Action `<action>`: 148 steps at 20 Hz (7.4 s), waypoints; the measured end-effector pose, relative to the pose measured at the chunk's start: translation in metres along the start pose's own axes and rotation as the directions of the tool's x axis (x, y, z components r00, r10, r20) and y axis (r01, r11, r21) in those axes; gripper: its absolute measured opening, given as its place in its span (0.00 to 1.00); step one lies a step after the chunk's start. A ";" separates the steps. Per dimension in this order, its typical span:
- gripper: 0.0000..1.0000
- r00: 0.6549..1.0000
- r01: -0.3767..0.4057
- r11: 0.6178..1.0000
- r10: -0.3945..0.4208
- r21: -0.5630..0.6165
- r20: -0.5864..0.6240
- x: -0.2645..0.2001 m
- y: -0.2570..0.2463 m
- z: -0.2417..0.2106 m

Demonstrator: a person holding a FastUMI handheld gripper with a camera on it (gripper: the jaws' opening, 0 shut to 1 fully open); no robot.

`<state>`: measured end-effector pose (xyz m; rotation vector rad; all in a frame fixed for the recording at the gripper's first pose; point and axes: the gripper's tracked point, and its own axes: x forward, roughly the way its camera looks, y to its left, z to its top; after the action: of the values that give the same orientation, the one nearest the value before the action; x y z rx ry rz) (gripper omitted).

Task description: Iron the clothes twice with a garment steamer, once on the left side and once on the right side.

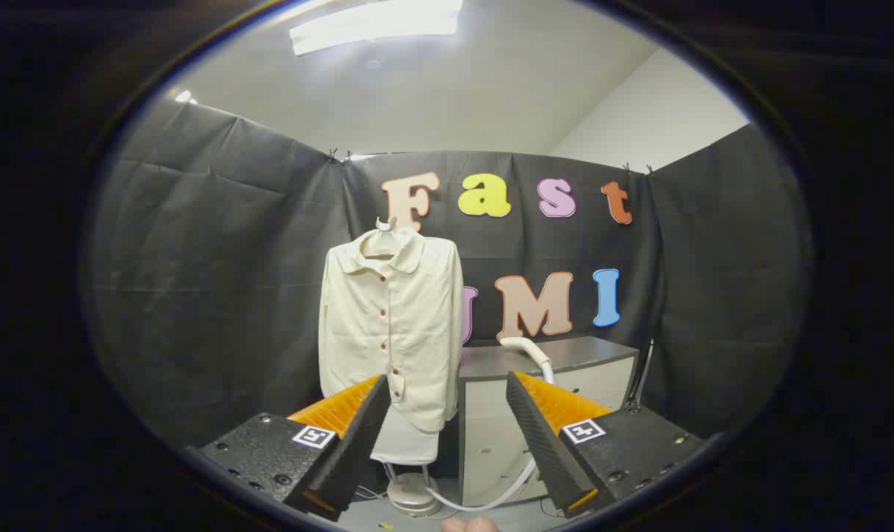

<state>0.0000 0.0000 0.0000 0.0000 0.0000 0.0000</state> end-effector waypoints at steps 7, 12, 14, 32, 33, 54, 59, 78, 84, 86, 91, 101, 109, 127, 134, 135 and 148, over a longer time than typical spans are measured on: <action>0.96 1.000 0.013 1.000 -0.013 0.000 -0.003 -0.005 -0.005 -0.001; 0.96 1.000 0.024 1.000 -0.024 0.001 0.001 -0.008 -0.010 0.003; 0.96 1.000 0.025 1.000 -0.025 -0.001 0.002 -0.008 -0.012 0.004; 0.96 0.999 0.035 0.999 -0.035 0.000 -0.019 0.025 -0.011 -0.008; 0.96 0.999 0.038 0.999 -0.038 -0.003 -0.022 0.032 -0.012 -0.011; 0.96 0.992 0.029 0.998 -0.035 -0.052 -0.125 0.252 -0.155 -0.086; 0.96 0.982 0.044 0.996 -0.056 -0.073 -0.178 0.320 -0.201 -0.118; 0.77 0.917 -0.009 1.000 0.000 -0.022 -0.400 0.470 -0.247 -0.199; 0.41 0.893 -0.004 1.000 0.009 0.011 -0.450 0.468 -0.244 -0.200; 0.39 0.902 -0.005 0.999 0.023 0.044 -0.431 0.460 -0.240 -0.192; 0.37 0.901 -0.051 0.997 0.071 0.059 -0.429 0.412 -0.216 -0.186; 0.36 0.936 -0.131 0.989 0.145 0.066 -0.320 0.324 -0.108 -0.122; 0.36 0.960 -0.054 0.997 0.069 0.063 -0.272 0.255 0.048 -0.070; 0.36 0.942 -0.180 0.964 0.226 0.198 -0.247 0.290 0.249 -0.066; 0.36 0.941 -0.185 0.955 0.240 0.232 -0.238 0.340 0.246 -0.089; 0.36 0.934 -0.176 0.954 0.240 0.241 -0.266 0.341 0.248 -0.101; 0.33 0.892 -0.046 0.974 0.140 0.223 -0.429 0.344 0.289 -0.185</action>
<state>0.3439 0.2894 -0.1852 0.2102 0.4588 0.0973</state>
